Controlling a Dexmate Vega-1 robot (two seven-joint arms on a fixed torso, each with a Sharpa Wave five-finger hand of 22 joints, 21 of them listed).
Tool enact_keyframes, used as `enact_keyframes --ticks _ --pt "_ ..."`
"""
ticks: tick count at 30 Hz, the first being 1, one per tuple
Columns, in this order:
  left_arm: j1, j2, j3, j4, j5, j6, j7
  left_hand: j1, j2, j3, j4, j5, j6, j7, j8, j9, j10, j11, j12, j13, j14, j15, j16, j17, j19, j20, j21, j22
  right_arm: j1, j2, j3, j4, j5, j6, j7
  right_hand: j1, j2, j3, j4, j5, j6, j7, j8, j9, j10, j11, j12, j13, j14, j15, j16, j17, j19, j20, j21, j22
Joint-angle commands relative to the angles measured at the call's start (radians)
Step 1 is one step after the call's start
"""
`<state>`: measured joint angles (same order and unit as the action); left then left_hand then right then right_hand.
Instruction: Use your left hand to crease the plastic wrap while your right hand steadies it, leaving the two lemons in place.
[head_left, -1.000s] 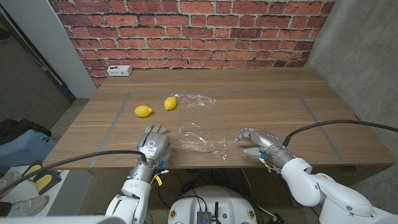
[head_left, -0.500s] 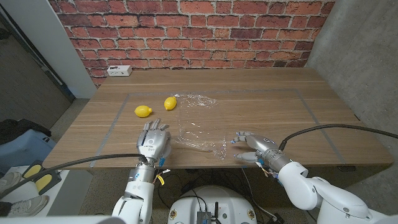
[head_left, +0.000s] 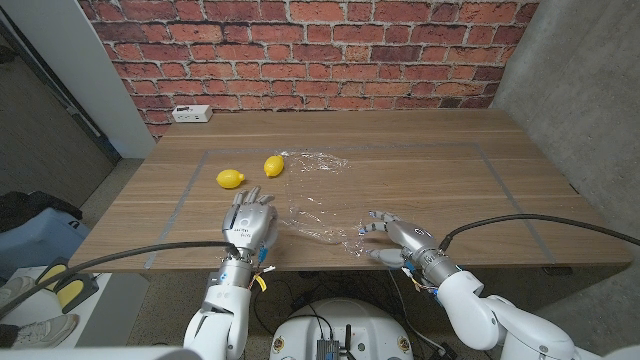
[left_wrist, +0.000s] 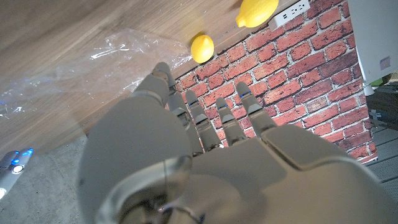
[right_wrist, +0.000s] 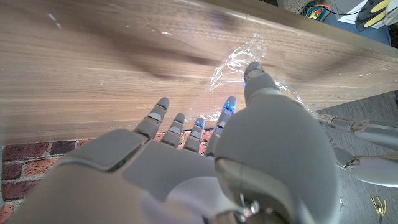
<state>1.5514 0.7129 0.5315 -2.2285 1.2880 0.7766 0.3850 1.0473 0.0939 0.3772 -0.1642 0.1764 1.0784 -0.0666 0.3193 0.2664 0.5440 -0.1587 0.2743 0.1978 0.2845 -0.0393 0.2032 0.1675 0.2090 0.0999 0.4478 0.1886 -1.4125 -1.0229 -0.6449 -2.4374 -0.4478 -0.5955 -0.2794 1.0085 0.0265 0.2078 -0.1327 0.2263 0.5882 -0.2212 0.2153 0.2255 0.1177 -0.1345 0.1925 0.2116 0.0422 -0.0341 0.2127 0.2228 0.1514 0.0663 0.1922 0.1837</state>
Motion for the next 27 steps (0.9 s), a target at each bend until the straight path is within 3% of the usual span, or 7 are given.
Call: enact_keyframes --ticks 1,12,18,24,27 --pt "-0.028 0.01 0.012 -0.004 -0.035 0.007 0.001 0.01 0.0 -0.001 -0.004 0.009 0.046 0.053 0.006 0.009 0.008 0.005 -0.003 0.005 0.006 -0.092 -0.003 0.003 0.006 0.004 0.004 0.005 0.04 0.046 -0.028 0.049 -0.016 0.052 0.044 0.01 0.0 -0.002 -0.005 0.011 0.003 0.001 0.003 0.001 0.0 0.0 0.007 0.002 -0.008 -0.022 0.001 0.003 -0.004 -0.003 0.007 0.002" --pt "-0.037 -0.007 0.018 -0.003 -0.065 0.017 0.063 0.016 0.0 -0.003 -0.005 0.011 0.046 0.06 0.007 0.02 0.018 0.004 -0.004 0.005 0.011 -0.092 -0.004 0.003 0.006 0.008 0.004 0.005 0.096 0.089 -0.049 0.12 -0.021 0.105 0.081 0.018 0.003 -0.011 -0.003 0.013 -0.036 0.002 -0.015 -0.002 -0.011 0.004 0.007 0.002 -0.016 -0.025 0.003 0.003 -0.01 -0.01 0.008 0.002" --pt "-0.049 -0.01 0.025 -0.006 -0.075 0.019 0.079 0.02 0.001 -0.004 -0.006 0.013 0.046 0.063 0.007 0.026 0.024 0.007 -0.004 0.005 0.015 -0.092 -0.005 0.003 0.01 0.011 0.005 0.005 0.107 0.111 -0.054 0.157 -0.027 0.126 0.069 0.013 0.002 -0.019 0.002 0.013 -0.034 0.001 -0.013 -0.003 -0.005 0.007 0.011 0.002 -0.014 -0.023 0.006 0.004 -0.015 -0.003 0.008 0.002" --pt "-0.063 -0.003 0.034 -0.011 -0.072 0.023 0.059 0.023 0.002 -0.005 -0.006 0.014 0.044 0.066 0.007 0.032 0.022 0.012 -0.008 0.006 0.016 -0.09 -0.006 0.003 0.011 0.014 0.005 0.005 0.12 0.128 -0.06 0.189 -0.03 0.141 0.07 0.03 0.021 -0.022 0.001 0.016 0.076 0.008 0.023 -0.006 0.044 0.007 0.029 0.001 0.008 -0.025 0.02 0.003 -0.003 0.005 0.017 0.002" --pt "-0.063 -0.002 0.033 -0.016 -0.083 0.02 0.061 0.024 0.003 -0.005 -0.006 0.015 0.045 0.066 0.007 0.034 0.025 0.013 -0.007 0.006 0.018 -0.091 -0.006 0.003 0.011 0.016 0.005 0.006 0.122 0.146 -0.066 0.219 -0.046 0.158 0.036 0.039 0.038 -0.025 0.003 0.011 0.164 0.034 0.047 -0.01 0.083 -0.004 0.039 0.0 0.035 -0.042 0.034 0.004 0.018 -0.01 0.025 0.002"
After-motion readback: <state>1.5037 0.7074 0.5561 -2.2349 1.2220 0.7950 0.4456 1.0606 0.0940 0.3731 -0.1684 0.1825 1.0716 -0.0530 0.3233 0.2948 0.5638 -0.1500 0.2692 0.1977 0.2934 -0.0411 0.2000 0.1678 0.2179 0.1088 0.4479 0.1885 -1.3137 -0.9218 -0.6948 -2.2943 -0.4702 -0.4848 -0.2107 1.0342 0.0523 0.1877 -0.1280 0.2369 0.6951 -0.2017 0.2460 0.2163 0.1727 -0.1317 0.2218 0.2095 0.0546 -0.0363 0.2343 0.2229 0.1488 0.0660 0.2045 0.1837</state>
